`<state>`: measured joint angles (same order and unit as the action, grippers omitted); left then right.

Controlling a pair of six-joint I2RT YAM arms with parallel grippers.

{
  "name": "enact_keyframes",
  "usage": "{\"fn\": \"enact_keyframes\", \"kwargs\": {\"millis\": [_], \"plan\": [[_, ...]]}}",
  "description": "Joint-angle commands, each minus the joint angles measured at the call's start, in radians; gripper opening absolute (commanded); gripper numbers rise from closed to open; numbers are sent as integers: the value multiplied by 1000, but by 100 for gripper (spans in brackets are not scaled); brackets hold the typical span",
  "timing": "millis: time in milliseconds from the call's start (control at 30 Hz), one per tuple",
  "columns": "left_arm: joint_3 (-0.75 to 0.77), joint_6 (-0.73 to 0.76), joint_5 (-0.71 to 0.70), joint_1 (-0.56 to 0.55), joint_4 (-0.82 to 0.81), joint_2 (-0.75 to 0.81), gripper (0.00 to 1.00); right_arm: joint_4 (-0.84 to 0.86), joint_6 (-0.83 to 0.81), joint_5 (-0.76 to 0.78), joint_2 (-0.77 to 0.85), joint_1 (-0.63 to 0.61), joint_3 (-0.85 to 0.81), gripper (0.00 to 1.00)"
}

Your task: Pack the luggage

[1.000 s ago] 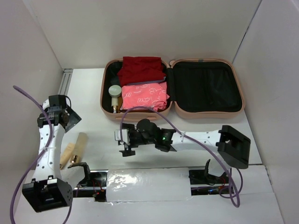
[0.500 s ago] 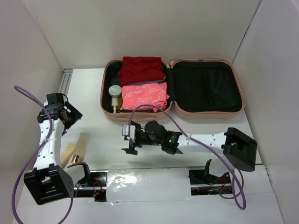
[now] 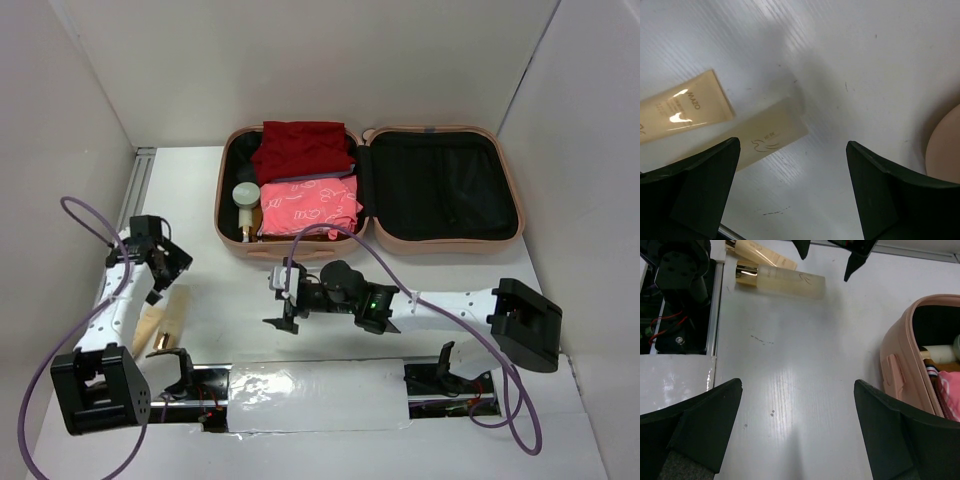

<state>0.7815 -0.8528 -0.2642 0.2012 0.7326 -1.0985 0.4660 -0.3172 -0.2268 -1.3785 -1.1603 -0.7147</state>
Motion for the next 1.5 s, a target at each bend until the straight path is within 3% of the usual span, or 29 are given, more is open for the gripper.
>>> {"fn": "enact_keyframes", "kwargs": {"millis": [0, 367, 600, 833, 1033, 1233, 1267, 1400, 1467], "plan": [[-37, -38, -52, -63, -70, -24, 100, 57, 24, -17, 29, 5, 12, 100], [-123, -106, -164, -192, -88, -44, 100, 57, 47, -37, 58, 5, 31, 100], [-145, -63, -164, -282, -130, -99, 100, 57, 66, -68, 67, 5, 40, 100], [-154, 70, 34, -365, -265, -133, 100, 66, 75, -77, 87, 5, 49, 100], [-110, 116, 137, -396, -265, 1, 100, 66, 84, -77, 98, 5, 60, 100], [-79, 75, 94, -405, -184, 49, 100, 68, 84, -77, 98, 5, 50, 100], [-65, 43, 76, -433, -111, 40, 100, 68, 84, -86, 87, 5, 50, 100], [94, -263, -32, -486, 214, 12, 100, 59, 84, -95, 52, 5, 41, 100], [134, -348, -59, -496, 322, 12, 100, 50, 93, -85, 42, -4, 21, 100]]}}
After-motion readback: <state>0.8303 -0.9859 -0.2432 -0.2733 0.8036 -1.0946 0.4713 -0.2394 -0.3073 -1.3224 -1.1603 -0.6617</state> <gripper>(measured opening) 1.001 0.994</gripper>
